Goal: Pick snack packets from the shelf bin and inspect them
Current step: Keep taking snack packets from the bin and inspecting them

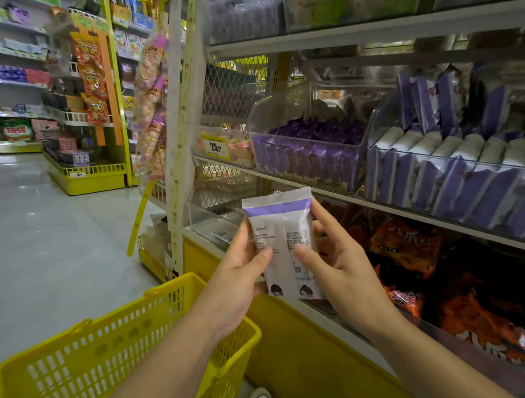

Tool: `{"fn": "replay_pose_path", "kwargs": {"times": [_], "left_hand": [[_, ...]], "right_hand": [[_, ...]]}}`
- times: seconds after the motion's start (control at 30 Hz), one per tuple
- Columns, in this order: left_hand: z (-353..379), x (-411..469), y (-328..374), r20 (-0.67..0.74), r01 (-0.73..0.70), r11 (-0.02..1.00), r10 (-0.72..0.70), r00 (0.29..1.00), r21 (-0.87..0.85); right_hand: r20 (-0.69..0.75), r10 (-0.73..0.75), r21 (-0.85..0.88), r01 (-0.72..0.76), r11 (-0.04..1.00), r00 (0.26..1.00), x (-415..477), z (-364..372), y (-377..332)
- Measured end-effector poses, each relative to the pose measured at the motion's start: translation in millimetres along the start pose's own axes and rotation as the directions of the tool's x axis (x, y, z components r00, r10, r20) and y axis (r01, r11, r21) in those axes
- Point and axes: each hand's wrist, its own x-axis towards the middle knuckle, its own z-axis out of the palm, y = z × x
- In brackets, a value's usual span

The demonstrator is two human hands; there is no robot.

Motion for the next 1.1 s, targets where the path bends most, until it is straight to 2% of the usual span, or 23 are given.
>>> {"fn": "replay_pose_path", "kwargs": {"times": [0.1,0.2,0.4,0.53,0.67,0.9,1.1], "left_hand": [[-3.8,0.8,3.1,-0.003,0.085,0.977,-0.087,0.996,-0.193],[-10.5,2.9,4.1,-0.043,0.113,0.940,-0.134,0.990,-0.323],[-14.2,3.9,1.9,-0.121,0.171,0.922,-0.224,0.967,-0.346],[-11.8,3.7,2.9,-0.132,0.196,0.918,-0.254,0.958,-0.344],[-10.9,2.7,5.6,-0.089,0.224,0.910,-0.270,0.959,-0.347],[-12.8,1.1,10.4,0.080,0.263,0.856,-0.255,0.964,-0.446],[-7.9,-0.2,11.8,0.084,0.251,0.876,-0.238,0.968,-0.411]], "right_hand": [[0.070,0.089,0.274,-0.105,0.956,0.994,3.9,-8.4,-1.9],[0.158,0.168,0.394,-0.219,0.893,0.973,6.7,-17.4,3.5],[0.192,0.207,0.374,-0.267,0.888,0.959,2.5,-25.0,12.8],[0.201,0.202,0.224,-0.245,0.943,0.959,0.2,-25.4,12.7],[0.151,0.208,0.149,-0.230,0.962,0.966,-1.3,-22.8,16.5],[0.079,0.266,0.216,-0.277,0.936,0.961,-2.1,-17.4,34.7],[0.124,0.336,0.272,-0.358,0.893,0.934,-4.3,-15.4,47.1]]}}
